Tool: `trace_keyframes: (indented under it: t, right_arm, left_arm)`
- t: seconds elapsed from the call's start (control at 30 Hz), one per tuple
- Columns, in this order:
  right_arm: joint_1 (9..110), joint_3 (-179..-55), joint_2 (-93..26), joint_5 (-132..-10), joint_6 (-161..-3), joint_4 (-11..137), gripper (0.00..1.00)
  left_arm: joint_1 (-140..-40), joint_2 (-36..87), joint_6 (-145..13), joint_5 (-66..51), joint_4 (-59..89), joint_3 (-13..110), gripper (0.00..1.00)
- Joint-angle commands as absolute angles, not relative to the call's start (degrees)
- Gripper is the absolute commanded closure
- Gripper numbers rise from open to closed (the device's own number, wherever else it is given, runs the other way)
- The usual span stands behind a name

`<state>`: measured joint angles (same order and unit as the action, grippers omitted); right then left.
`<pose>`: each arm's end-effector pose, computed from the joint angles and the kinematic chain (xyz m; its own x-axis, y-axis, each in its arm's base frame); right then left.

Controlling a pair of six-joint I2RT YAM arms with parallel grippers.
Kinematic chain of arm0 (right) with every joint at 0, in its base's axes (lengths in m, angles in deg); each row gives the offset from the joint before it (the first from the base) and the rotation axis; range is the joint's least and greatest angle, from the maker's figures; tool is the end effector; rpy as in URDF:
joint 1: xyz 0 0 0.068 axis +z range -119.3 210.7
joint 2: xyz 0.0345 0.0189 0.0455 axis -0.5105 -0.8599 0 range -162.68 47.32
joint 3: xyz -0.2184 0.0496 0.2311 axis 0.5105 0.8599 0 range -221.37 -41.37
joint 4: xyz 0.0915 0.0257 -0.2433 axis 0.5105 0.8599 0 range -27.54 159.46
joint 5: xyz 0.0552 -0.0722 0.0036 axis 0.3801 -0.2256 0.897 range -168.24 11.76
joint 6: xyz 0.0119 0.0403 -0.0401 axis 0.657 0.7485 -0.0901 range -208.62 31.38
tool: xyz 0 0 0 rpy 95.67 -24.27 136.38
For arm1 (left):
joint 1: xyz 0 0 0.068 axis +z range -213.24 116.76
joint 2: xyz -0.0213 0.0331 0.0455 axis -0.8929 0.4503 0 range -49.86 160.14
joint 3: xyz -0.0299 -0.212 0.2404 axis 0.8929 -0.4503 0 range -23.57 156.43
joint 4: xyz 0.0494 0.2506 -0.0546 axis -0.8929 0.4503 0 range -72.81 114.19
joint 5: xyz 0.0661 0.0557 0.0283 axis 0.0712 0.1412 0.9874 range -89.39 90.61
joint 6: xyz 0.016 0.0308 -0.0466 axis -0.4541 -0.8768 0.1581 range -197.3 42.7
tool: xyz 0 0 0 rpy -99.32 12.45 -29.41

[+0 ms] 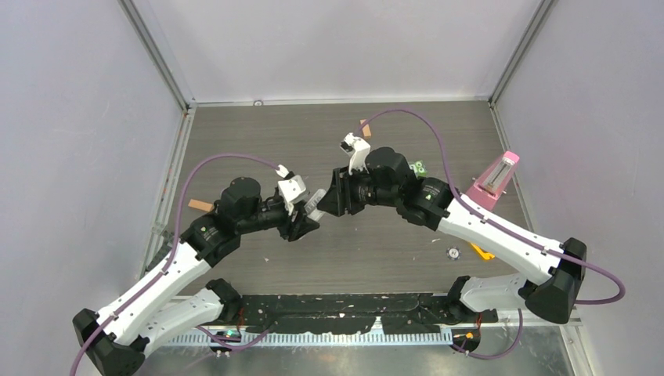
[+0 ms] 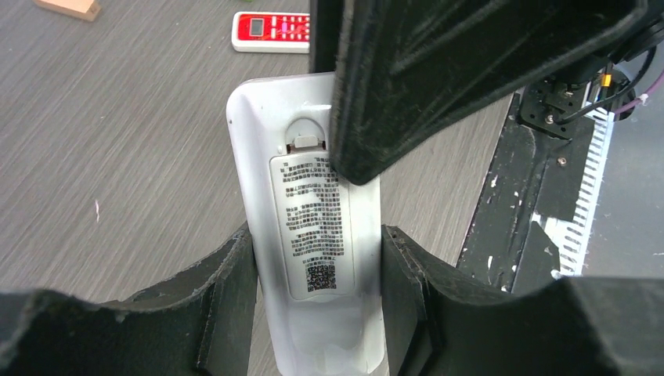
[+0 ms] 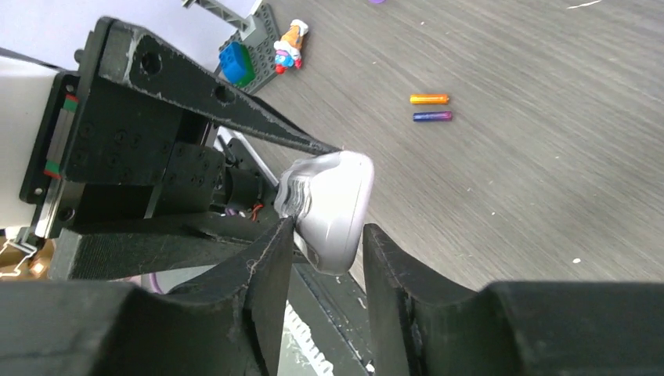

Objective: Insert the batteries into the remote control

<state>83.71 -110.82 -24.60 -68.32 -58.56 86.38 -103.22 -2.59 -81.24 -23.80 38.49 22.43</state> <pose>0.1583 0.2220 0.4106 -0.6720 -0.0721 -0.7370 -0.6274 0.5840 0.5150 0.1084 -0.1134 0.3561 -0.2330 0.2772 -0.9321 0.8957 0.4345 -0.0946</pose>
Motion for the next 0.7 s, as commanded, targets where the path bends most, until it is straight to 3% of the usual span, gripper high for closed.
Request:
trace_keyframes:
  t: [0.0,0.3,0.33,0.43,0.67]
  right_arm:
    - [83.03,-108.83,-24.35,-63.18,-56.08,82.22,0.59]
    - [81.37,-102.14,-22.60,-58.02,-47.21,70.86,0.66]
    - [81.27,-101.92,-22.58,-58.28,-47.04,70.36,0.65]
    - [81.15,-101.45,-22.41,-58.68,-46.71,68.65,0.45]
    - [80.67,-101.70,-23.79,-58.00,-44.87,65.49,0.44]
  left_arm:
    - [-103.23,-3.69,-83.08,-21.92,35.77,24.54,1.00]
    - [-103.23,-4.58,-82.52,-23.39,35.47,24.30,1.00]
    - [-103.23,-4.74,-82.37,-23.61,35.33,24.13,1.00]
    - [-103.23,-5.11,-82.09,-24.57,34.95,23.81,1.00]
    - [-103.27,-4.21,-82.18,-25.75,35.56,23.83,1.00]
